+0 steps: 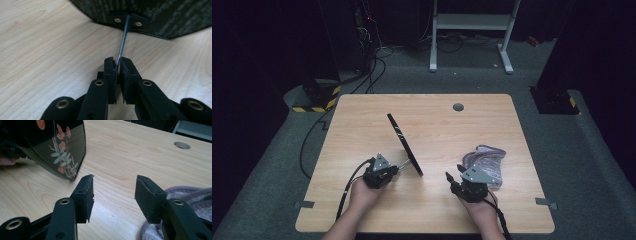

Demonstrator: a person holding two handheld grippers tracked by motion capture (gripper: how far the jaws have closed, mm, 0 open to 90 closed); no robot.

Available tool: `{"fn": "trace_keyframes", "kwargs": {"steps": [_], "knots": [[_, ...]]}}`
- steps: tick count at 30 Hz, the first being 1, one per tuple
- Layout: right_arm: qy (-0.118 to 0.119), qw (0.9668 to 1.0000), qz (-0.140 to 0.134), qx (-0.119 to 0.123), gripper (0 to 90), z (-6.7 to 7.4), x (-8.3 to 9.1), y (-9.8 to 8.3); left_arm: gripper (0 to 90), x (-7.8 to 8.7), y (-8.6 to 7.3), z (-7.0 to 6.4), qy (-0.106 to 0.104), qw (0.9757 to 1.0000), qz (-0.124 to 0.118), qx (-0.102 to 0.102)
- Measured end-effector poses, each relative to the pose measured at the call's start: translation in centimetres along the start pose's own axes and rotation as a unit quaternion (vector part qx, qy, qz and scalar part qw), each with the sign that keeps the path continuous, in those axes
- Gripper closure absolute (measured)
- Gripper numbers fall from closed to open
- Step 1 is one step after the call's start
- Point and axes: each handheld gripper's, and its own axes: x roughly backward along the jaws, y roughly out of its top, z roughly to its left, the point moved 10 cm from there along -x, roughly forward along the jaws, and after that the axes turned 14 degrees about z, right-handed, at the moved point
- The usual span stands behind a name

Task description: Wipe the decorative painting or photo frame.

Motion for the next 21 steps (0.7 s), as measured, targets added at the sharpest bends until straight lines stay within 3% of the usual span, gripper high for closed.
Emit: {"fn": "trace_keyframes", "kwargs": {"steps": [6,12,16,19,21], "knots": [[-0.009,0.9999,0.003,-0.007,48.9,-0.4,0.7,-0.8,76.9,-0.2,0.2,1.2,0.026,0.9996,0.003,0.014],[-0.014,0.9999,0.003,-0.009,49.0,-0.7,1.1,-1.2,77.7,-0.1,0.2,1.4,0.03,0.9994,0.002,0.016],[-0.013,0.9999,0.004,-0.006,49.1,-0.5,1.0,-1.2,70.1,-0.1,0.1,1.9,0.047,0.9986,0.006,0.024],[-0.01,0.9999,0.006,-0.001,49.2,-0.3,0.8,-1.2,69.1,0.0,0.0,2.5,0.065,0.9973,0.006,0.034],[-0.006,0.9999,0.007,0.005,49.5,0.2,0.6,-1.1,68.6,0.1,-0.1,2.6,0.065,0.9971,0.006,0.038]]}}
